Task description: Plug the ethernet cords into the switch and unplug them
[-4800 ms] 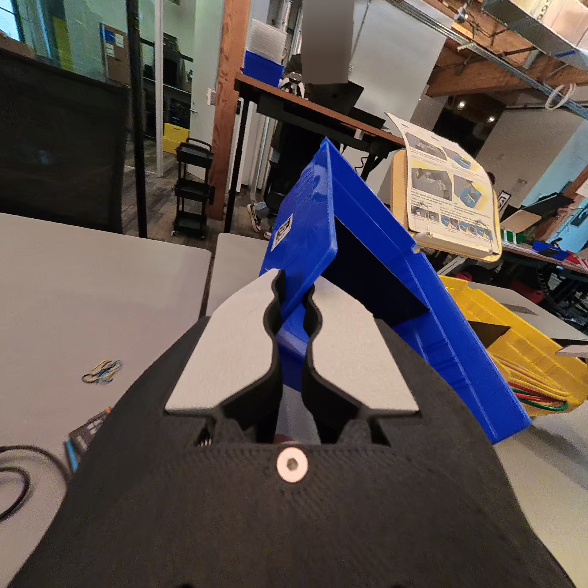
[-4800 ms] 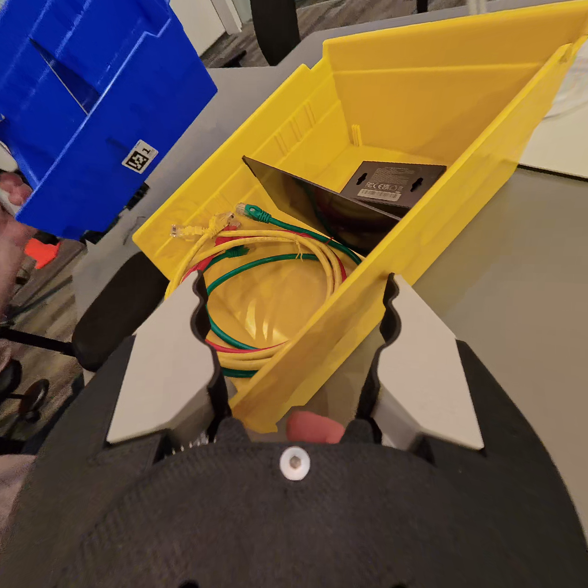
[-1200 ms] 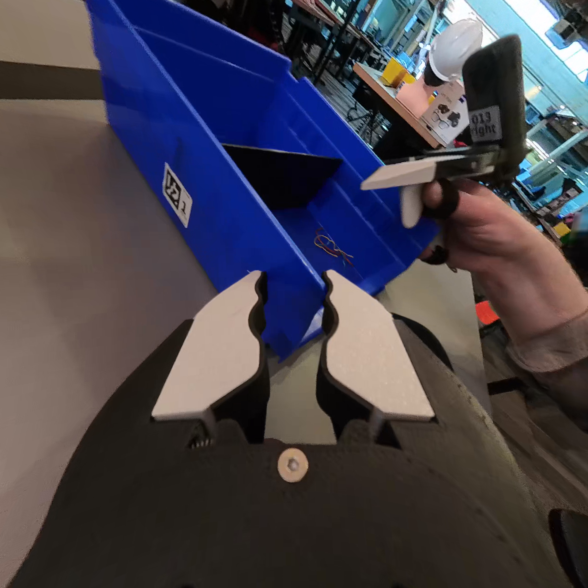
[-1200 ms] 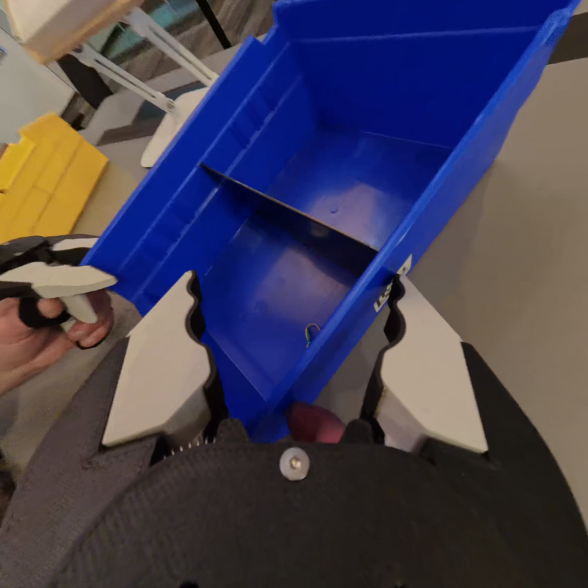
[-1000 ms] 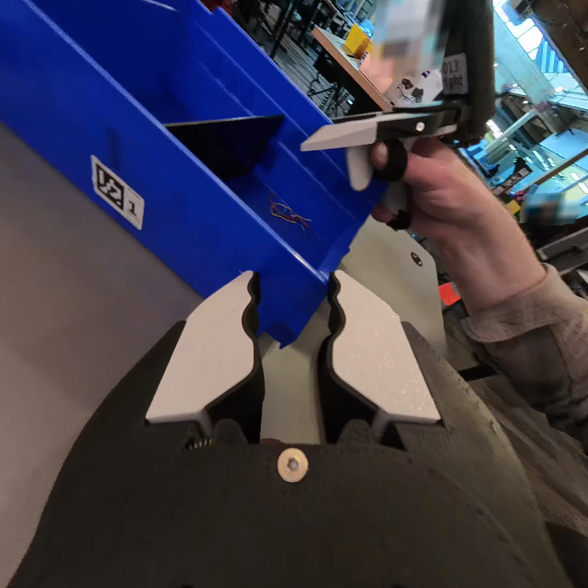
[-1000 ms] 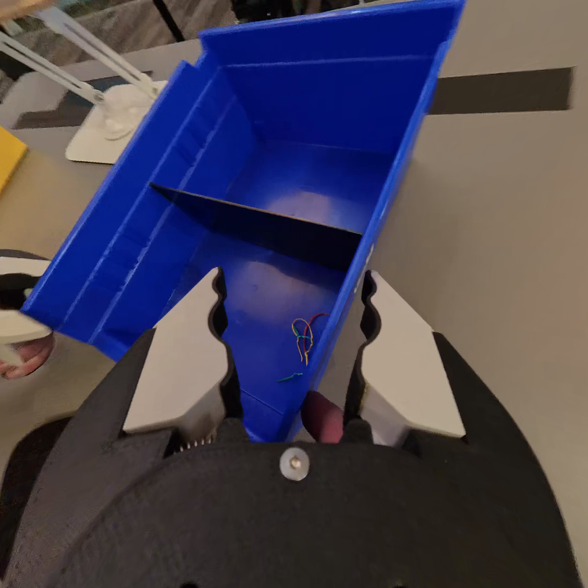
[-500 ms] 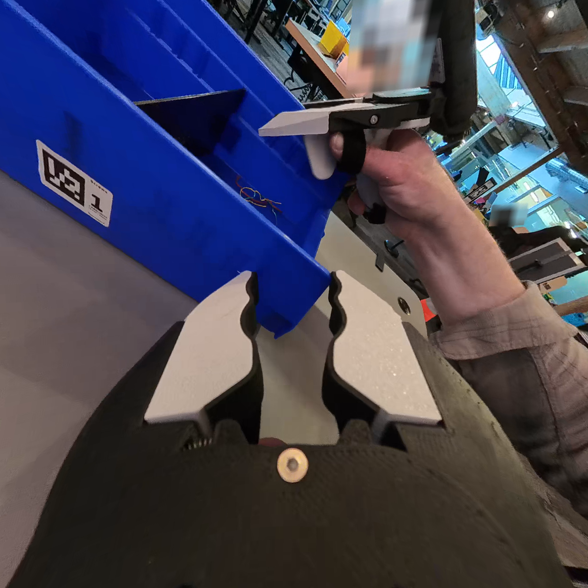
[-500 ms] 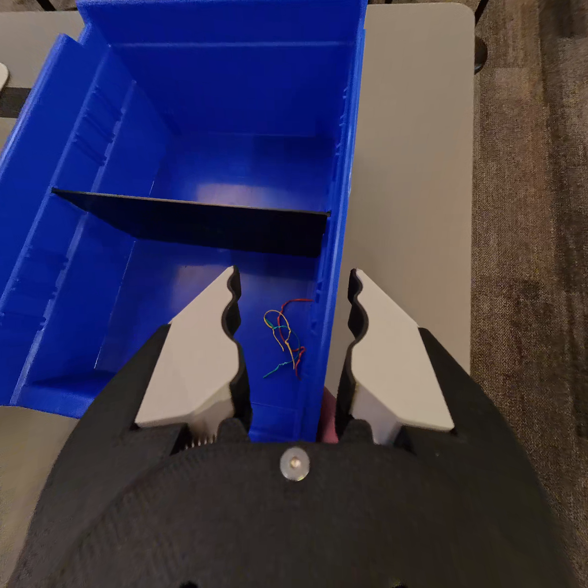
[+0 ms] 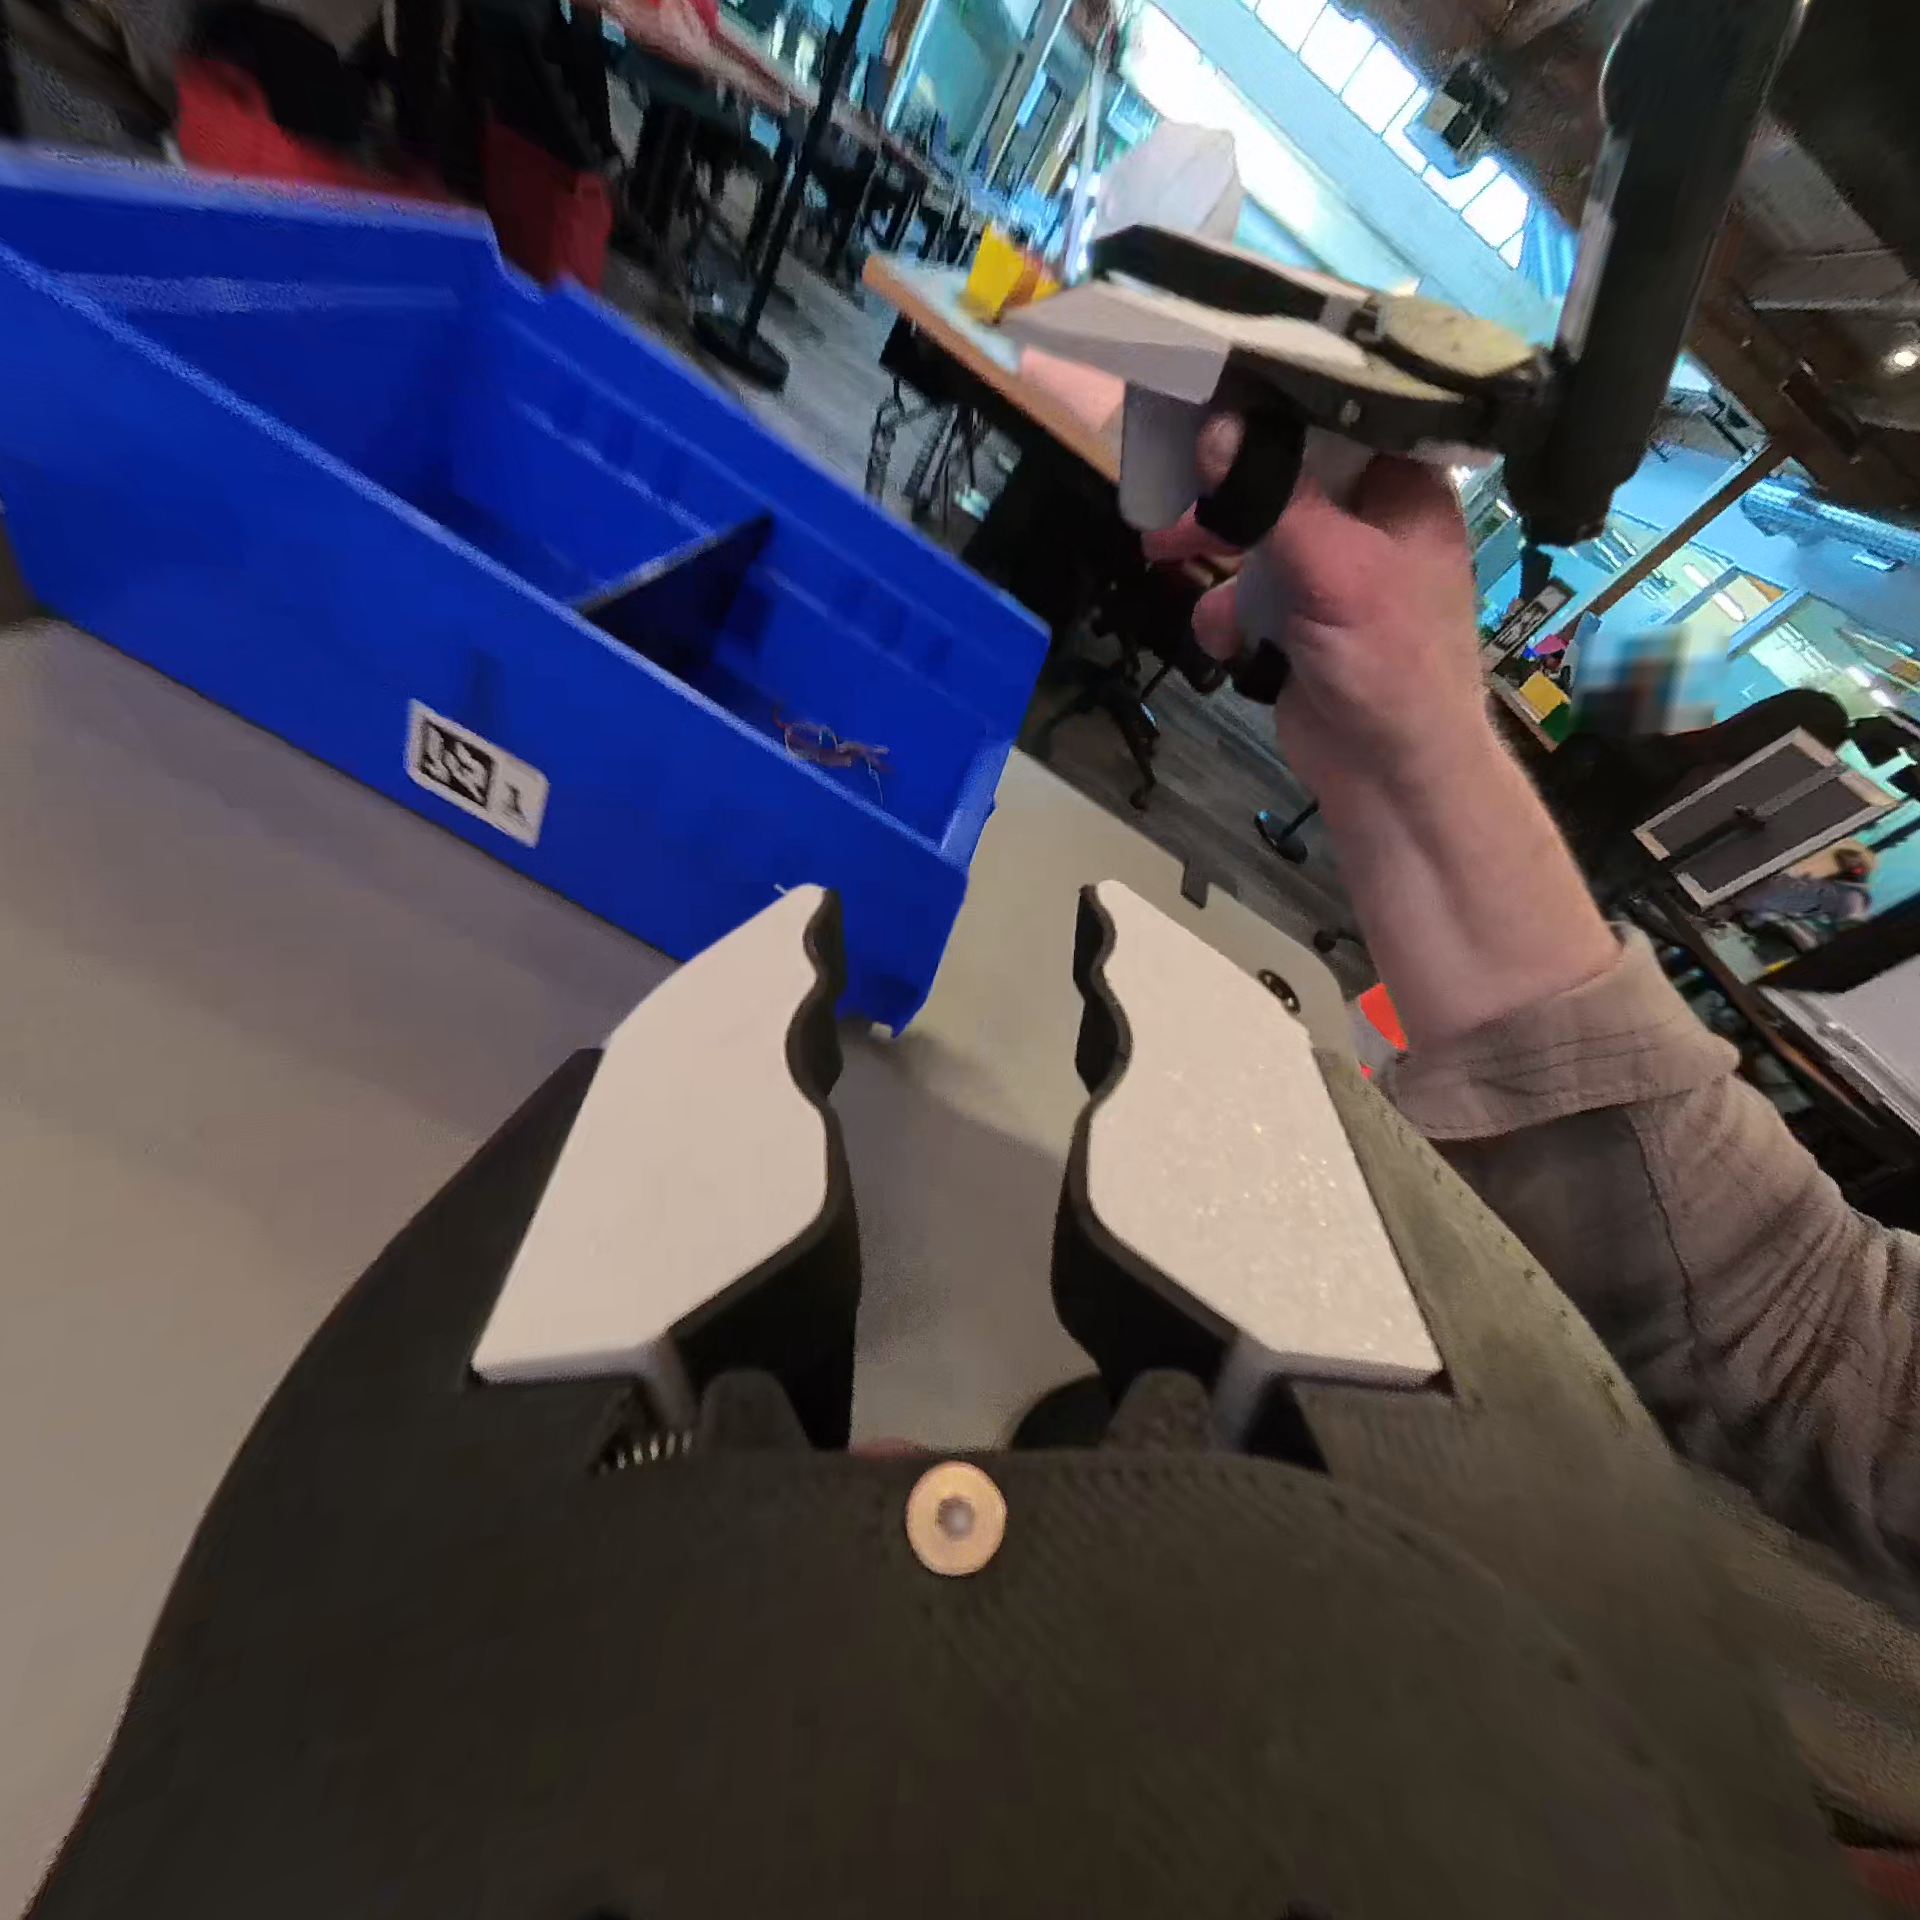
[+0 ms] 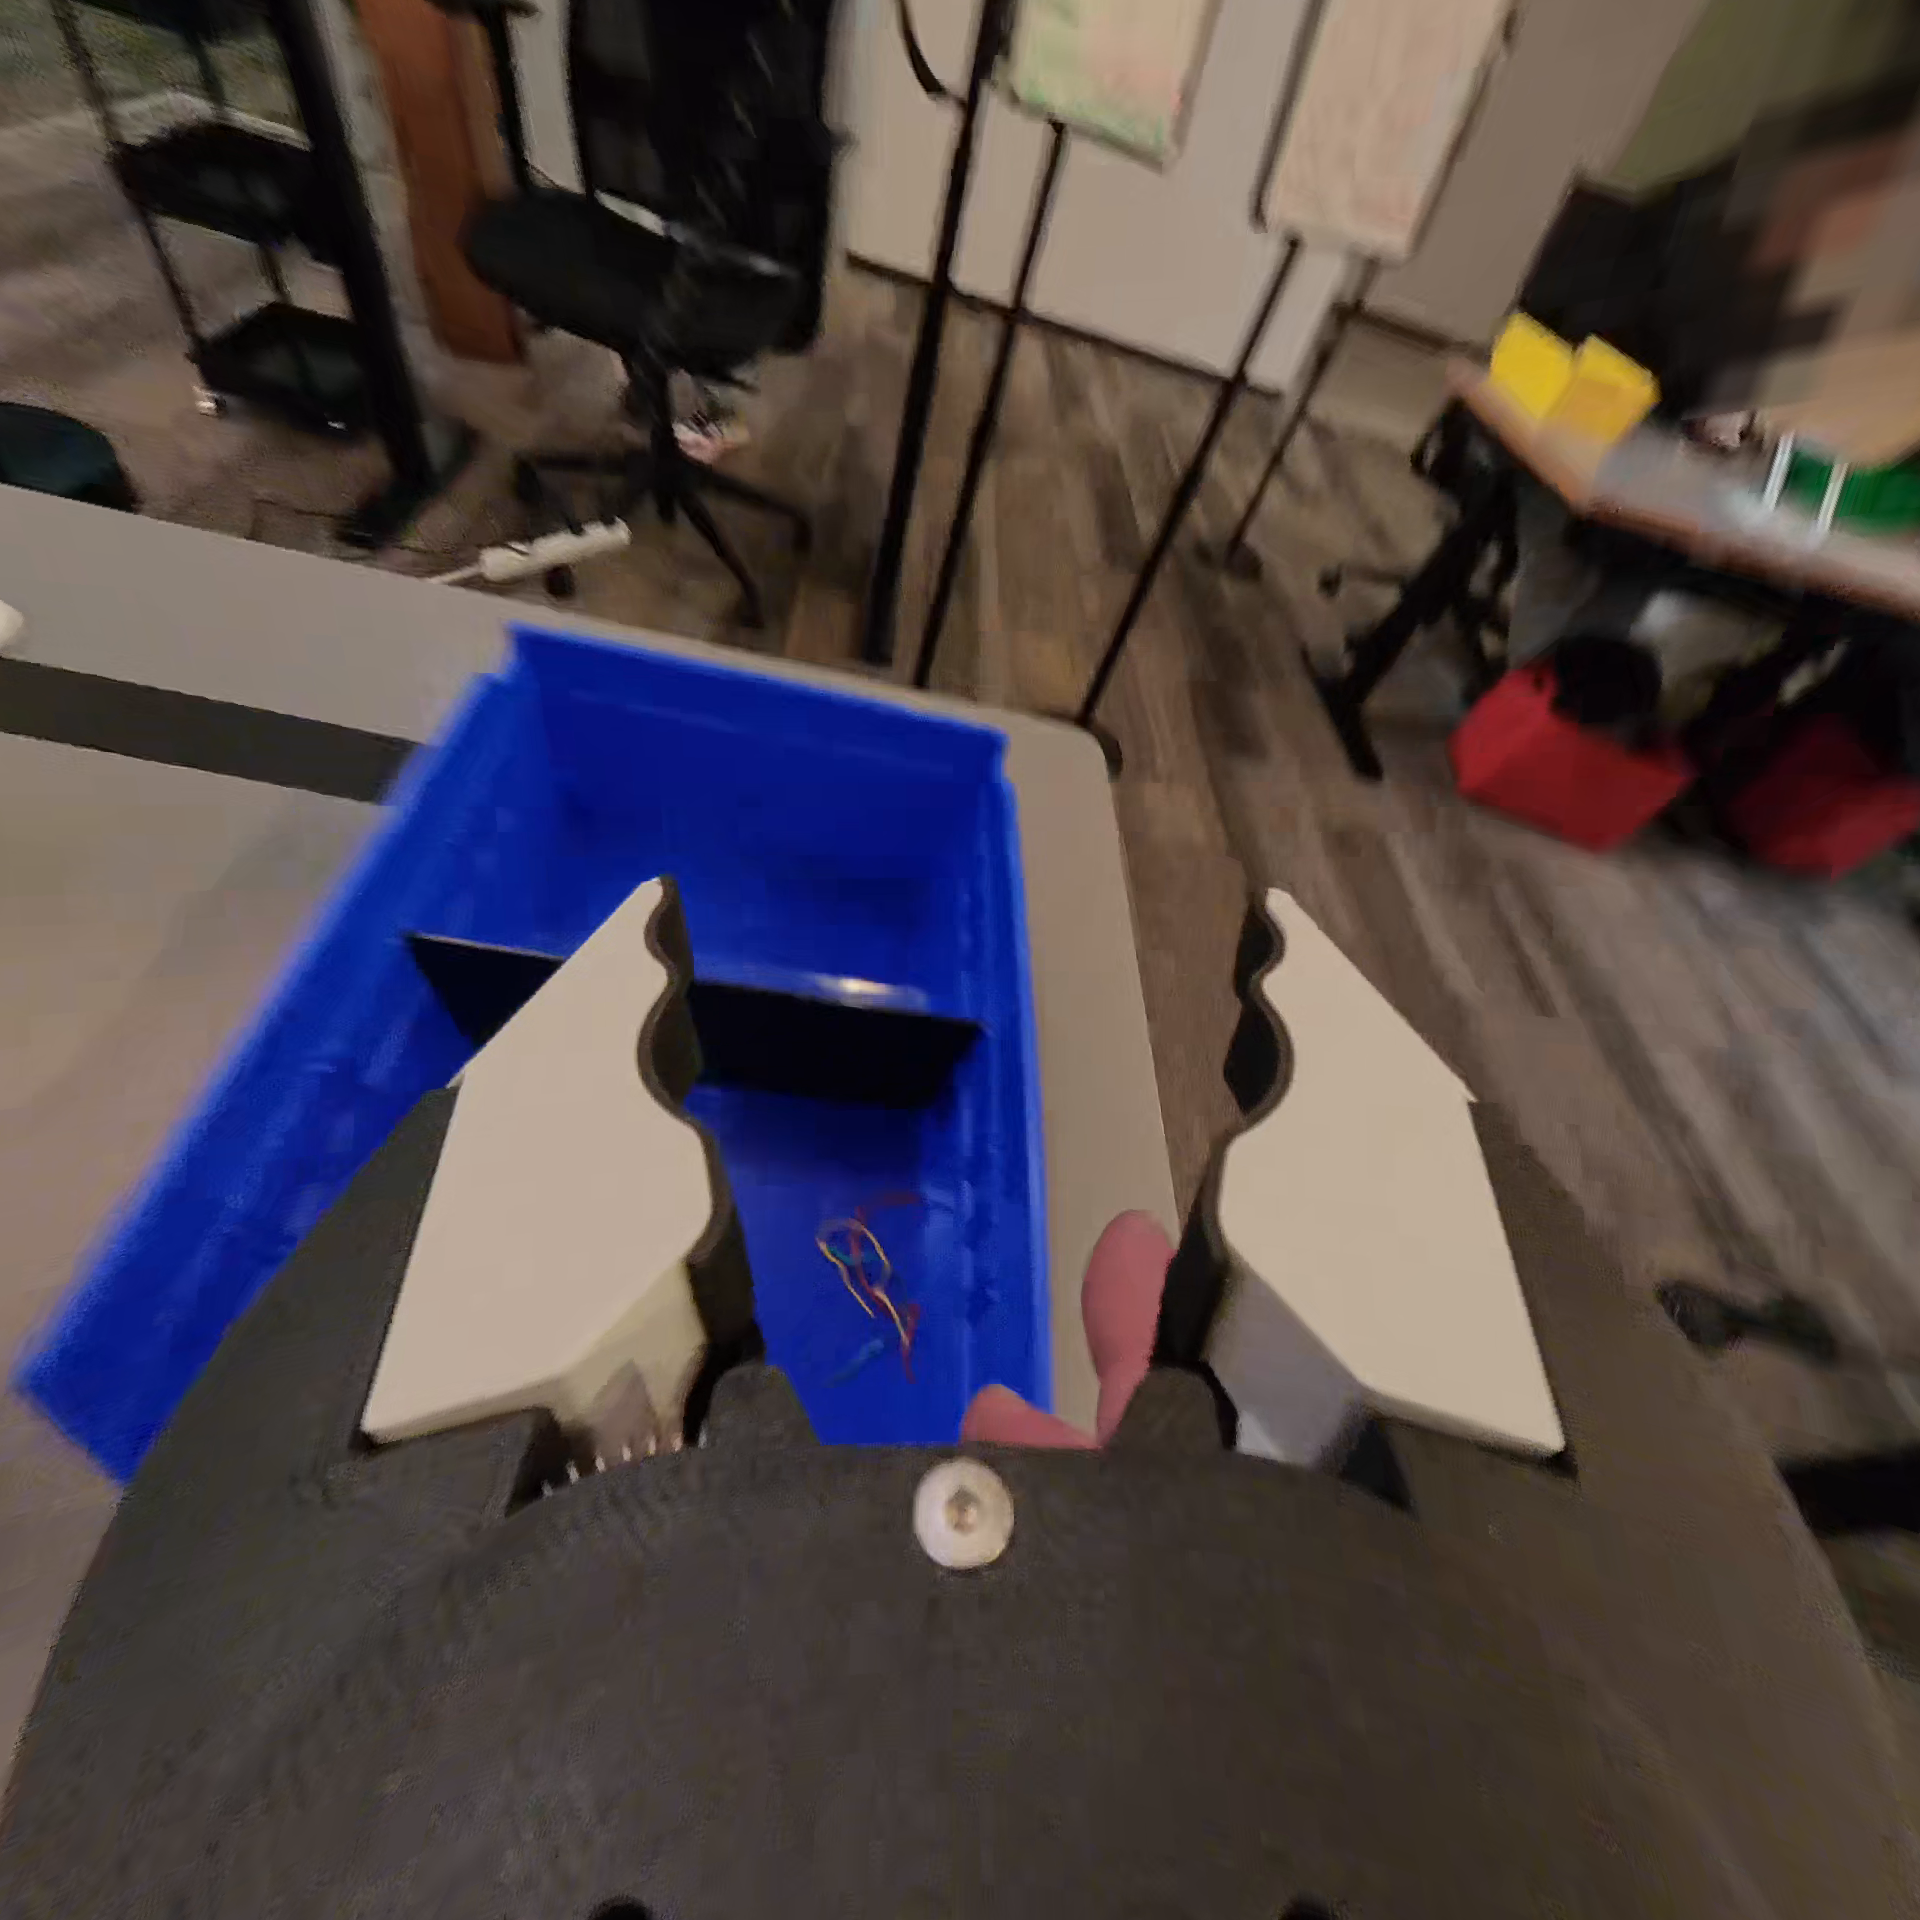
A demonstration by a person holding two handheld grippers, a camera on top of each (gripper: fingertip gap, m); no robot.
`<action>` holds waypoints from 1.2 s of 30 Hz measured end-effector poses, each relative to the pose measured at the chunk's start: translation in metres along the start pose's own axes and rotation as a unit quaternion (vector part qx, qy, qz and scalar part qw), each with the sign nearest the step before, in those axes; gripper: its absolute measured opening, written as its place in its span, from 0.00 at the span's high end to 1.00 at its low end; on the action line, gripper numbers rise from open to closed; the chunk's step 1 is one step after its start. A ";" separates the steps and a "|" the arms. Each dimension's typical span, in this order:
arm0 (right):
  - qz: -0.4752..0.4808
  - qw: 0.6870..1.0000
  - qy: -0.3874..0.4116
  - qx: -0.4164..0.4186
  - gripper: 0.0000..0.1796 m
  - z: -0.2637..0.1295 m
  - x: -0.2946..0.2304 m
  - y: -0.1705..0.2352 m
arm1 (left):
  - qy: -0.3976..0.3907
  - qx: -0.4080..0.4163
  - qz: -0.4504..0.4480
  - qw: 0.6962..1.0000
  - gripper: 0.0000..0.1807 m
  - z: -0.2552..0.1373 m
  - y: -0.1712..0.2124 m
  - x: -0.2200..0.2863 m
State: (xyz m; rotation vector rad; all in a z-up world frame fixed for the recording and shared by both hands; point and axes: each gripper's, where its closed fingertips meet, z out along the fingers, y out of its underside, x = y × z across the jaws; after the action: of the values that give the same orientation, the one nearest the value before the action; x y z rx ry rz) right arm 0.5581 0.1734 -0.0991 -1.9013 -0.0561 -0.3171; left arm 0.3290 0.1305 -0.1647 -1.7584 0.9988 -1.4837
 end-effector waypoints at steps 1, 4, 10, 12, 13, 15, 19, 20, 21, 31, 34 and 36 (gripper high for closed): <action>-0.023 1.000 -0.012 0.015 0.44 -0.007 -0.019 -0.019 | -0.002 0.011 0.019 1.000 0.77 -0.017 -0.010 0.003; -0.074 0.992 -0.090 0.056 0.43 -0.022 -0.096 -0.072 | -0.026 0.034 0.077 0.996 0.79 -0.074 -0.039 0.008; -0.093 0.935 -0.319 0.127 0.61 -0.048 -0.274 -0.159 | -0.114 0.096 0.193 0.970 0.86 -0.205 -0.092 -0.002; -0.096 0.916 -0.356 0.158 0.65 -0.053 -0.312 -0.184 | -0.137 0.115 0.216 0.960 0.86 -0.243 -0.104 -0.005; -0.092 0.909 -0.368 0.171 0.66 -0.054 -0.326 -0.196 | -0.145 0.122 0.229 0.955 0.86 -0.259 -0.109 -0.005; -0.069 0.886 -0.402 0.222 0.71 -0.063 -0.348 -0.220 | -0.177 0.127 0.259 0.941 0.86 -0.289 -0.115 -0.011; -0.041 0.848 -0.450 0.277 0.71 -0.067 -0.377 -0.244 | -0.214 0.156 0.284 0.921 0.85 -0.340 -0.131 -0.021; -0.043 0.843 -0.457 0.280 0.71 -0.065 -0.384 -0.244 | -0.214 0.173 0.284 0.918 0.85 -0.352 -0.135 -0.021; -0.053 0.840 -0.463 0.278 0.71 -0.061 -0.391 -0.240 | -0.216 0.191 0.281 0.915 0.85 -0.363 -0.138 -0.022; -0.025 0.801 -0.516 0.301 0.73 -0.041 -0.402 -0.211 | -0.300 0.208 0.296 0.883 0.84 -0.453 -0.155 -0.063; -0.019 0.801 -0.519 0.298 0.73 -0.040 -0.403 -0.207 | -0.374 0.161 0.306 0.860 0.76 -0.481 -0.150 -0.084; -0.011 0.795 -0.524 0.306 0.73 -0.045 -0.405 -0.208 | -0.400 0.142 0.296 0.856 0.69 -0.497 -0.148 -0.090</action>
State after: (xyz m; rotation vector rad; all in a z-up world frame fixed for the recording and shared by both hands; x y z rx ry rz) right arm 0.1198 0.2508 0.0061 -1.2093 -0.8234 0.7135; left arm -0.1453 0.2897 -0.0001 -1.4346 0.7122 -0.3962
